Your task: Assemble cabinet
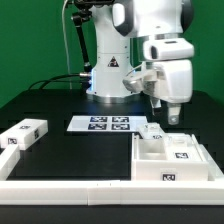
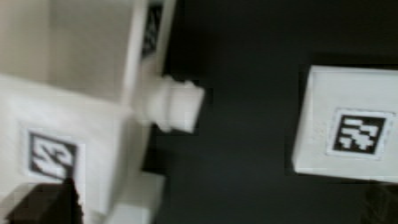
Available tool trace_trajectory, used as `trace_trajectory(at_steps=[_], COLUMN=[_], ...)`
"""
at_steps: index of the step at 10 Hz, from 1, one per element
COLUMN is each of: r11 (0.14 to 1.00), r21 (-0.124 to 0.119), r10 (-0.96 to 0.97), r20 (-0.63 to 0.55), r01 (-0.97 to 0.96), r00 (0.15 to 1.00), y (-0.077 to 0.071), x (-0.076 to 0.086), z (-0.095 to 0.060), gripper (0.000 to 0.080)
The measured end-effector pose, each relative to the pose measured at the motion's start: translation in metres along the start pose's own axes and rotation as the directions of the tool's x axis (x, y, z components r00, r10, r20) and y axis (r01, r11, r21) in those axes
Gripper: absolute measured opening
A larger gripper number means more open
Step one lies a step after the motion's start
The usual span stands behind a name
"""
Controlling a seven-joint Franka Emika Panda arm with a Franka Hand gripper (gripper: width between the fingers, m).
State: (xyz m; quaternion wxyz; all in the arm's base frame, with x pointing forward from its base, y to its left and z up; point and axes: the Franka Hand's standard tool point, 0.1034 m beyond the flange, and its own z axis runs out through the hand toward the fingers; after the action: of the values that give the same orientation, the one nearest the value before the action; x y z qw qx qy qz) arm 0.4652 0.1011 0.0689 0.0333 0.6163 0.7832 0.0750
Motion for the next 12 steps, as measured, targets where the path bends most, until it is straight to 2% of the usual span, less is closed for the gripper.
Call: trace_trajectory(at_steps=[1,3,5,6,8,10,12], r11=[1.0,1.0,1.0,1.0,0.999,0.998,0.997], r21=[0.006,0.006,0.018,0.016,0.04,0.057,0.064], r10=[0.006,0.008,0.005,0.004,0.009,0.025,0.038], r20=[0.003,0.002,-0.001,-0.009,-0.022,-0.035,-0.048], r01=[-0.006,-0.008,-0.005,-0.004,-0.008,-0.023,-0.035], r00=[1.0,1.0,1.0,1.0,1.0,0.999,0.998], y=[-0.006,-0.005,-0.012,-0.022,-0.048,-0.065,-0.073], x=[-0.003,-0.003,-0.001,0.002,0.007,0.006,0.006], z=[-0.001,0.0,0.003,0.005,0.013,0.023,0.031], gripper=[0.0797,0.0797,0.0797,0.0797,0.0797,0.0797,0.0797])
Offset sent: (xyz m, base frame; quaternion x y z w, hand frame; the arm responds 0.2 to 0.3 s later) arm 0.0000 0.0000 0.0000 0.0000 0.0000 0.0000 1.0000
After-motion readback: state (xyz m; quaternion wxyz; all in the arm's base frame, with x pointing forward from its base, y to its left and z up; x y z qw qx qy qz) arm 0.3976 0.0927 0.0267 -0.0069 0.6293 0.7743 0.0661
